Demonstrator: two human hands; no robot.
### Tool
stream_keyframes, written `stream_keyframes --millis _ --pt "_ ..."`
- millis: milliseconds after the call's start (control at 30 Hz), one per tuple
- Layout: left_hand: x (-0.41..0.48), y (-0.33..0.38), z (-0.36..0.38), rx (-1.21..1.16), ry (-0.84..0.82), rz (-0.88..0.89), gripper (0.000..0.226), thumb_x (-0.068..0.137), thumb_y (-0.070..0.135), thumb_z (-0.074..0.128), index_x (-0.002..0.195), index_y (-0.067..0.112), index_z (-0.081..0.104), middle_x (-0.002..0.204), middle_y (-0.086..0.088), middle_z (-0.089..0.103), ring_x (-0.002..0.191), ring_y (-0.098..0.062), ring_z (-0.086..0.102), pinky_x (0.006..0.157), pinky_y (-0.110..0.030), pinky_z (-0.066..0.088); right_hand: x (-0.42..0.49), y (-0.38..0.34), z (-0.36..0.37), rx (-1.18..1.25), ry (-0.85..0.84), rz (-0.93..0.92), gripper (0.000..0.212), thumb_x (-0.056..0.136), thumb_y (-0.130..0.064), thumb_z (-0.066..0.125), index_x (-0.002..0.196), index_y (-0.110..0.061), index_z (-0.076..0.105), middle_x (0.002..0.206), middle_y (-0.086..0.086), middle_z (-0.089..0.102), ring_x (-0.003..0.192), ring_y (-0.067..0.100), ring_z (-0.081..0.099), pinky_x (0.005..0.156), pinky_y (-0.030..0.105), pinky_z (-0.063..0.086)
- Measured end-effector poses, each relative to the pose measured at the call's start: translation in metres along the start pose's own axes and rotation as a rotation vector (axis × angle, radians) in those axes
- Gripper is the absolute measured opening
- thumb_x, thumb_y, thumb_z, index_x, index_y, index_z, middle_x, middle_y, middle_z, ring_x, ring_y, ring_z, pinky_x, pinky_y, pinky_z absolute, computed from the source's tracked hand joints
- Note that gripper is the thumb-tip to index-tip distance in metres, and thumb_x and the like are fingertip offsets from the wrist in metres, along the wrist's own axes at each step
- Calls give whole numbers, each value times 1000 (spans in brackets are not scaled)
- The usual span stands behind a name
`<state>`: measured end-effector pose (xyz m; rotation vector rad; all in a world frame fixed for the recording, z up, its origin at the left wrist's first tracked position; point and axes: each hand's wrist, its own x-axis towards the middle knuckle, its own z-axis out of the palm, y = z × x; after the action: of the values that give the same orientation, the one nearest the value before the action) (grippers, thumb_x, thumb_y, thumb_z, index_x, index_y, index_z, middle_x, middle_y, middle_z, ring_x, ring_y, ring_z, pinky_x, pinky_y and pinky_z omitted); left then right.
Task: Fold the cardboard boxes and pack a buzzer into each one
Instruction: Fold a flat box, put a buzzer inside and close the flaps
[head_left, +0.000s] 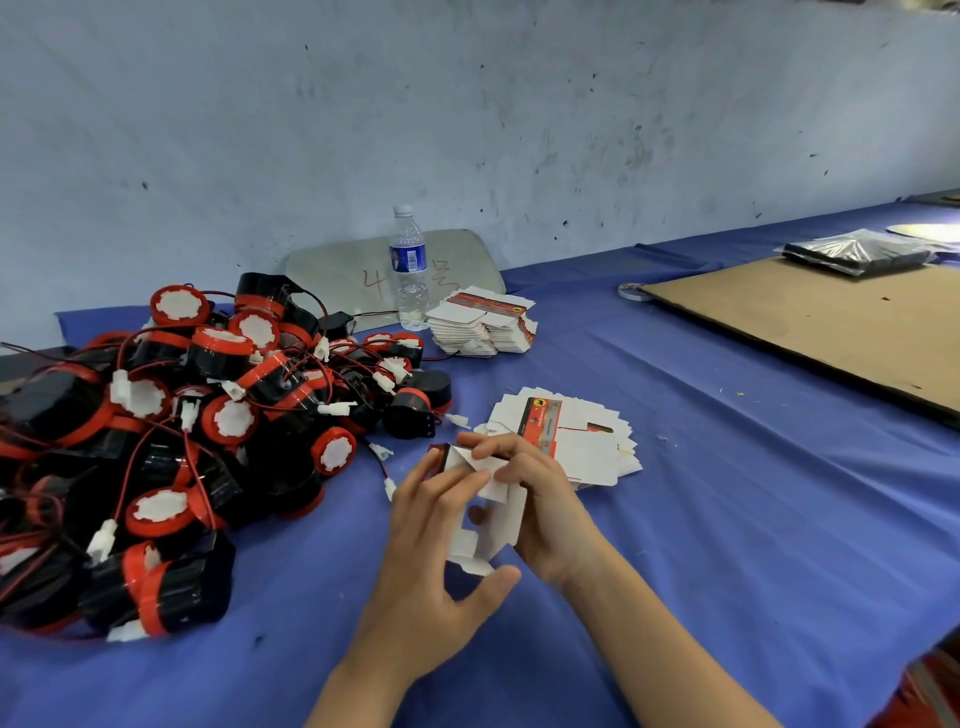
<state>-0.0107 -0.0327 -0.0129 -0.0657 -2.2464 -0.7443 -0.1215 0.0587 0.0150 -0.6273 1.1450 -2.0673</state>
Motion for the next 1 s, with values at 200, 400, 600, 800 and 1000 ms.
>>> stream_keyframes --millis 200,400,600,800,1000 --pt "3 0 0 -97 93 -113 37 87 66 49 123 57 51 149 25 18 137 8 24 101 -3 29 -1 2 1 6 -99 14 23 66 -3 47 71 -14 67 117 4 68 99 19 66 65 33 49" --pt "6 2 0 -131 180 -145 21 87 47 54 105 58 56 151 18 26 139 0 29 107 -23 35 -3 1 6 -10 -220 -23 20 79 -14 51 83 -14 71 126 8 63 118 27 58 87 41 51" --pt "5 3 -4 -128 246 -237 28 87 24 66 90 52 59 146 28 29 136 8 28 100 -8 32 -3 4 5 -54 -258 -14 34 85 -14 57 117 -14 65 146 0 47 117 21 58 89 39 51" --pt "7 6 -10 -135 283 -236 45 89 13 48 103 55 50 147 16 31 133 14 28 96 1 26 -4 7 6 -237 -212 4 54 82 -11 66 132 -21 50 134 -2 54 106 27 63 97 57 47" --pt "4 0 -5 -247 280 -286 56 87 4 42 130 39 43 149 9 37 136 3 33 101 -6 31 -4 10 9 -258 -152 10 51 77 -5 71 120 -21 49 136 3 49 101 28 67 88 67 46"
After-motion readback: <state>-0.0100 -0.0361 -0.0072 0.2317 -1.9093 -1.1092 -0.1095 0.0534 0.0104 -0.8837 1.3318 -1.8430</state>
